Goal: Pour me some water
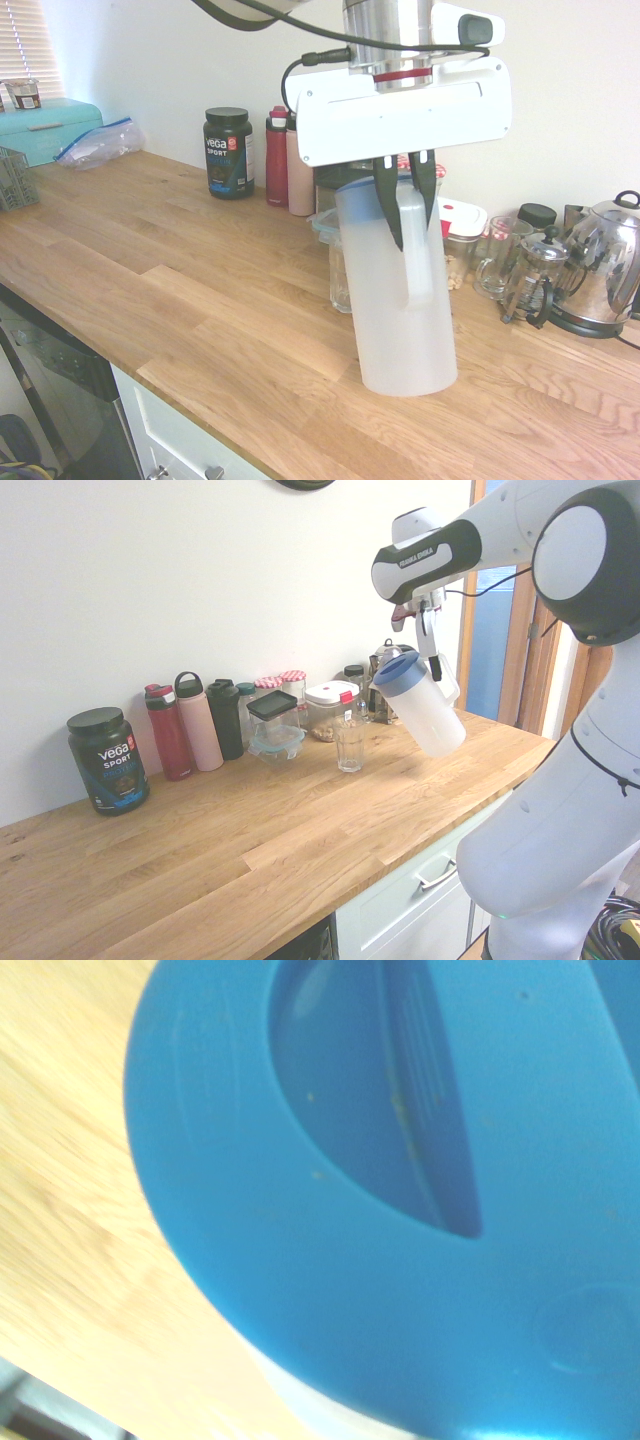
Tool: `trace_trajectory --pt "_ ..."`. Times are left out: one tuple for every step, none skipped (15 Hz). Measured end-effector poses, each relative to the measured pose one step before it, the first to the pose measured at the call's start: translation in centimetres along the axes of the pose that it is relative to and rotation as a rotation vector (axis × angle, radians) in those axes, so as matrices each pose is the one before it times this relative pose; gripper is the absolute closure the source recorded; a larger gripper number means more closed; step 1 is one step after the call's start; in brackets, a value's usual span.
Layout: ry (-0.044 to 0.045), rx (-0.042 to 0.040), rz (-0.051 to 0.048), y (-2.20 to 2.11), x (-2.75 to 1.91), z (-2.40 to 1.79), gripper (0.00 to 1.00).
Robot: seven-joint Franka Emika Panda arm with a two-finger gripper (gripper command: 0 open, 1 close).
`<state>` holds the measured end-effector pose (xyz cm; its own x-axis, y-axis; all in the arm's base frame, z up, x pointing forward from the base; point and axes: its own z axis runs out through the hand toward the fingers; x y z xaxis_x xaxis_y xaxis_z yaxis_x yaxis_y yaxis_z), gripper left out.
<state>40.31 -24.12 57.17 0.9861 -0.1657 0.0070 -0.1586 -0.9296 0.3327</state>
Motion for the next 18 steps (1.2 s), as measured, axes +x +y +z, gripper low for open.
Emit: trace_trajectory --pt "-0.00968 -0.02573 -0.02326 -0.664 0.843 0.147 1.0" --pt "-0.00552 -0.0236 -0.01703 -0.843 0.888 0.055 1.0" --pt "-0.00311 -0.02232 -0.01194 -1.032 0.97 -0.051 1.0" --pt "-0.00228 -0.02086 -0.01136 -1.24 0.983 -0.074 1.0" --pt "-0.0008 -0.02488 -0.00906 -1.155 0.919 -0.148 1.0" --pt "-0.00146 -0.0257 -0.00695 -0.78 0.774 -0.09 1.0" --pt "-0.00168 -0.03076 -0.00807 -0.631 0.674 -0.121 1.0" --pt "-0.00543 -0.02882 -0.00719 -0.187 0.485 0.007 1.0" --pt "-0.01099 -0.02746 -0.0086 0.019 0.353 -0.039 1.0" --pt "-0.01083 -0.02143 -0.00775 0.02 0.279 -0.188 1.0" --pt "-0.00986 -0.01503 -0.00831 -0.127 0.315 -0.298 1.0" --pt "-0.0092 -0.01512 -0.01206 -0.334 0.261 -0.386 1.0" --pt "-0.01068 -0.01343 -0.01499 -0.45 0.241 -0.309 1.0" --pt "-0.01207 -0.01822 -0.01661 -0.519 0.174 -0.312 1.0" --pt "-0.01177 -0.02383 -0.01715 -0.498 0.096 -0.267 1.0" --pt "-0.0102 -0.02093 -0.0143 -0.406 0.059 -0.236 1.0" --pt "-0.00709 -0.02036 -0.01127 -0.279 0.013 -0.269 1.0" --pt "-0.00377 -0.02025 -0.00877 -0.132 0.049 -0.167 1.0"
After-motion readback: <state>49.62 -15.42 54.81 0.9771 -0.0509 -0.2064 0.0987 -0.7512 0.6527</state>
